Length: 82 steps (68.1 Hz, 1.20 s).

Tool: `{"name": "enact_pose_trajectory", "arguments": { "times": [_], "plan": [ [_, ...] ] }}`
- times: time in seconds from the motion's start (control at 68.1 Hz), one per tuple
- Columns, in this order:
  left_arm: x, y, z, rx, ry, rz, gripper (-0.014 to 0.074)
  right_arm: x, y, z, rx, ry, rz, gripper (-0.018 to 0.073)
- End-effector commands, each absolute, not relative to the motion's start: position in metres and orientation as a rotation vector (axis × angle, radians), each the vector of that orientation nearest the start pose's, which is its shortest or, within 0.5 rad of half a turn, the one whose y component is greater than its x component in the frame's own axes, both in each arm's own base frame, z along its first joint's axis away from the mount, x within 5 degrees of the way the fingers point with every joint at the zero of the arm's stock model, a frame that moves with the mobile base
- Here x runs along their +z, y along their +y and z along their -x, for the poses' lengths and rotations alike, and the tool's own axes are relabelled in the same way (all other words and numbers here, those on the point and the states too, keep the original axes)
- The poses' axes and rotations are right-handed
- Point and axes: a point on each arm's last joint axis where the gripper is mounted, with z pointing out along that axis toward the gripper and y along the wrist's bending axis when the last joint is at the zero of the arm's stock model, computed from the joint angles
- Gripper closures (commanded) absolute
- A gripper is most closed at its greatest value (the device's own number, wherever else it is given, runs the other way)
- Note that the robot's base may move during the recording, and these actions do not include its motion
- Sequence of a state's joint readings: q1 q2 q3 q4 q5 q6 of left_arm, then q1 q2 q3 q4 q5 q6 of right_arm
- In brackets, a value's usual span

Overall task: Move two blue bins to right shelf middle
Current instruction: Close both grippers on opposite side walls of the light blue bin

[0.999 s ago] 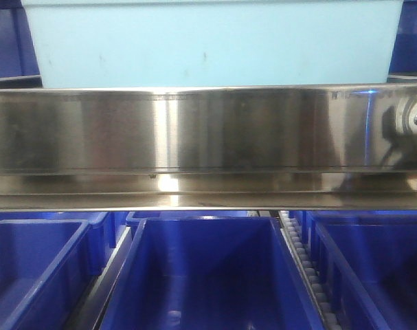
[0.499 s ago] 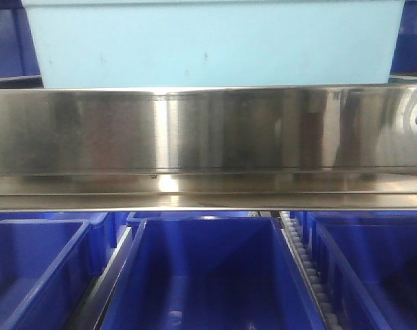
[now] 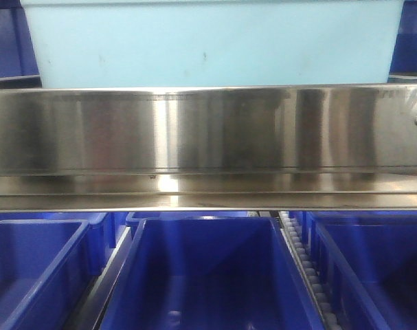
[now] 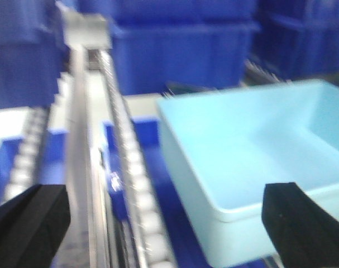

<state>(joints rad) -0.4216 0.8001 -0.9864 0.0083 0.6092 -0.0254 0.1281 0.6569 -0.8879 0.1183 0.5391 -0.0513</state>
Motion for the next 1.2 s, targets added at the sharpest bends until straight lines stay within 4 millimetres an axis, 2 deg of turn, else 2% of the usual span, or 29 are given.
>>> {"name": "enact_pose_trajectory", "arguments": {
  "times": [0.0,0.191,0.338,0.441,0.558,0.823,1.058,1.19],
  "plan": [
    [0.42,-0.076,-0.156,-0.311,1.951,-0.425,-0.0014,0.416,0.03,-0.138,0.211,1.856,0.167,-0.001],
    [0.44,-0.102,-0.202,-0.313,2.154,-0.439,-0.0012,0.434,0.063,-0.189,0.276,2.054,0.313,-0.001],
    [0.445,-0.12,-0.24,-0.3,2.278,-0.427,-0.0012,0.442,0.084,-0.231,0.282,2.252,0.39,-0.001],
    [0.435,-0.127,-0.265,-0.297,2.371,-0.4,-0.0012,0.44,0.093,-0.26,0.277,2.389,0.391,-0.001],
    [0.419,-0.135,-0.289,-0.325,2.473,-0.38,-0.0012,0.438,0.102,-0.288,0.274,2.45,0.382,-0.001],
    [0.379,-0.15,-0.326,-0.294,2.602,-0.392,-0.0012,0.395,0.112,-0.332,0.221,2.586,0.313,-0.001],
    [0.353,-0.157,-0.342,-0.275,2.671,-0.398,-0.0012,0.361,0.119,-0.357,0.201,2.668,0.283,-0.001],
    [0.346,-0.159,-0.346,-0.266,2.69,-0.4,-0.0003,0.346,0.122,-0.367,0.197,2.695,0.276,0.0007]
  ]
}}
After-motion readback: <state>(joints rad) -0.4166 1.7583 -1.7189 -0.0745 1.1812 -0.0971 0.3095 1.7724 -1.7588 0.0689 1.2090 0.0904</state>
